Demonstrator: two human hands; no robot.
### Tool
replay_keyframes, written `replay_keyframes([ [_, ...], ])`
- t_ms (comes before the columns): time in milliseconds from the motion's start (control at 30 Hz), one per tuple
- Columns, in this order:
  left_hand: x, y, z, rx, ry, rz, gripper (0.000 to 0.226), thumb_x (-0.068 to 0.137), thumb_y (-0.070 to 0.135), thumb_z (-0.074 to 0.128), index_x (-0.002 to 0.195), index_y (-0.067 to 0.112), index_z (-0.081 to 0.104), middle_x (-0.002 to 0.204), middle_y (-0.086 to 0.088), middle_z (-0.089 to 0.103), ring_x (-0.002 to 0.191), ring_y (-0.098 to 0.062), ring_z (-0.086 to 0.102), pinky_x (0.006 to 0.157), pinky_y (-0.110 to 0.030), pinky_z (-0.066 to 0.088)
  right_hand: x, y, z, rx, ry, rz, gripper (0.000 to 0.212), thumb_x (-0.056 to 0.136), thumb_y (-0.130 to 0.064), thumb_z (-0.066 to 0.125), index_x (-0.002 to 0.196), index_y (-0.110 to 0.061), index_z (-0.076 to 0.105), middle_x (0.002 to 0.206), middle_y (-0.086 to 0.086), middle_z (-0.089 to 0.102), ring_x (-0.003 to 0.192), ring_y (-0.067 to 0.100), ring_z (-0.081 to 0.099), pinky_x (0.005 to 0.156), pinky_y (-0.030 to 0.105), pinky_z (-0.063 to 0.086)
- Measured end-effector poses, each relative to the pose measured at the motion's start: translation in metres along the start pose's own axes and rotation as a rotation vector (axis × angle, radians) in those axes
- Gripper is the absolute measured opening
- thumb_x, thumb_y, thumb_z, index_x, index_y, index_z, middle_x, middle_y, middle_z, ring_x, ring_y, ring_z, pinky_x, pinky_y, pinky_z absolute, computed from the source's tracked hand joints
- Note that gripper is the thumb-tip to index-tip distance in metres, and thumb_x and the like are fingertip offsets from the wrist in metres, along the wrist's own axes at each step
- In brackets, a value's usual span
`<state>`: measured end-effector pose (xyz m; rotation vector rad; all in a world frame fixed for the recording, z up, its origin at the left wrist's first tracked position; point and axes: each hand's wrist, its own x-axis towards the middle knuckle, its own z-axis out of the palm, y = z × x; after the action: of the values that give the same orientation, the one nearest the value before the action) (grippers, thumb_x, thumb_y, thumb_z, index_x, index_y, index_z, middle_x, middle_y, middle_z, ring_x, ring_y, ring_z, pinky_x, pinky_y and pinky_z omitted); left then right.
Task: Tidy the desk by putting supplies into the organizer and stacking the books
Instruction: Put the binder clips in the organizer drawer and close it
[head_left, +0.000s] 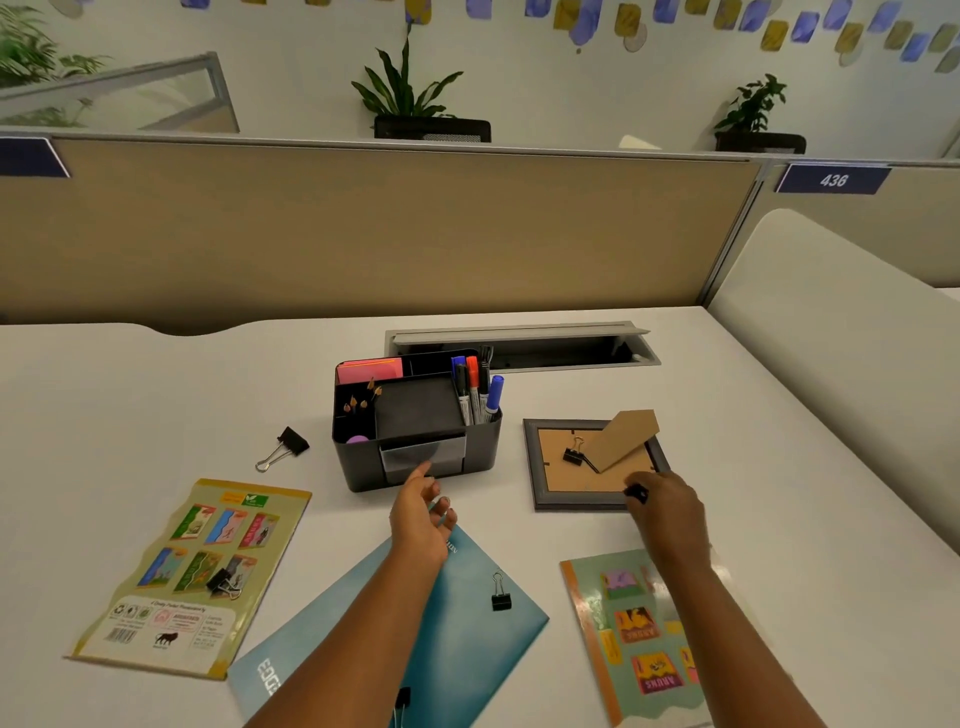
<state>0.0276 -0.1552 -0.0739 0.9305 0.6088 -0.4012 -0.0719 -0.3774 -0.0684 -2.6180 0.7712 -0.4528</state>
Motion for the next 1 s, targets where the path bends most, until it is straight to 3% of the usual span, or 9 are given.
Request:
replay_keyframes([
  [133,-0.008,-0.009,-0.012,0.026,-0.033,0.015,0.032,0.091,0.014,0.042,0.119,0.015,0.058,0.060,0.002,0.038,0.054,-0.010,0.030,0.050,-0.021,0.027,-0.007,-0.050,0.006,0.175,-0.013,-0.122,0.020,0.080,-0.005,0.066,0.099,-0.004,0.069,0.100,0.016,0.068,0.081,0.023,0.061,0.073,0.020,0.042],
  [233,-0.013,-0.012,-0.018,0.044,-0.005,0.027,0.035,0.089,0.013,0.043,0.119,0.010,0.060,0.053,0.002,0.037,0.051,-0.011,0.029,0.047,-0.023,0.027,-0.008,-0.088,0.010,0.282,-0.044,-0.233,0.021,0.081,-0.009,0.066,0.102,-0.008,0.068,0.103,0.011,0.066,0.084,0.016,0.058,0.080,0.018,0.048],
  [367,-0.022,-0.015,-0.024,0.042,0.021,0.037,0.031,0.089,0.013,0.043,0.110,0.007,0.065,0.049,0.002,0.039,0.051,-0.012,0.029,0.046,-0.021,0.030,-0.006,-0.135,0.018,0.367,-0.084,-0.377,0.024,0.086,-0.013,0.061,0.109,-0.013,0.065,0.109,0.006,0.064,0.095,0.013,0.056,0.085,0.014,0.043],
  [467,-0.027,-0.015,-0.026,0.057,0.025,0.042,0.026,0.088,0.013,0.044,0.098,0.009,0.068,0.036,0.008,0.041,0.050,-0.013,0.028,0.048,-0.022,0.028,-0.004,-0.157,0.029,0.307,-0.168,-0.470,0.026,0.089,-0.014,0.056,0.114,-0.014,0.063,0.116,0.006,0.062,0.105,0.017,0.056,0.087,0.015,0.037],
  [567,-0.027,-0.012,-0.030,0.100,0.040,0.034,0.023,0.087,0.011,0.045,0.085,0.011,0.068,0.035,0.008,0.042,0.050,-0.013,0.028,0.049,-0.023,0.027,0.001,-0.166,0.035,0.190,-0.238,-0.587,0.027,0.091,-0.012,0.053,0.116,-0.012,0.061,0.120,0.008,0.060,0.110,0.021,0.055,0.091,0.021,0.041],
  [700,-0.026,-0.003,-0.037,0.220,0.022,0.037,0.023,0.087,0.011,0.045,0.088,0.009,0.068,0.058,-0.001,0.042,0.053,-0.014,0.031,0.049,-0.023,0.029,0.005,-0.179,0.041,0.053,-0.363,-0.743,0.030,0.090,-0.008,0.053,0.119,-0.011,0.059,0.124,0.011,0.058,0.111,0.025,0.054,0.094,0.029,0.045],
  [833,-0.027,0.008,-0.041,0.402,0.049,0.058,0.010,0.086,0.012,0.056,0.083,0.005,0.062,0.060,-0.003,0.043,0.052,-0.014,0.034,0.050,-0.023,0.032,0.009,-0.185,0.049,-0.001,-0.545,-0.744,0.036,0.088,0.000,0.053,0.123,-0.010,0.057,0.127,0.012,0.058,0.110,0.025,0.058,0.093,0.025,0.045],
  [1000,-0.017,0.020,-0.051,0.499,0.128,0.191,0.023,0.088,0.006,0.046,0.076,0.010,0.065,0.056,-0.005,0.041,0.049,-0.016,0.033,0.046,-0.023,0.030,0.010,-0.177,0.051,0.048,-0.499,-0.650,0.037,0.089,-0.001,0.052,0.124,-0.012,0.055,0.127,0.011,0.058,0.111,0.027,0.058,0.095,0.030,0.046],
])
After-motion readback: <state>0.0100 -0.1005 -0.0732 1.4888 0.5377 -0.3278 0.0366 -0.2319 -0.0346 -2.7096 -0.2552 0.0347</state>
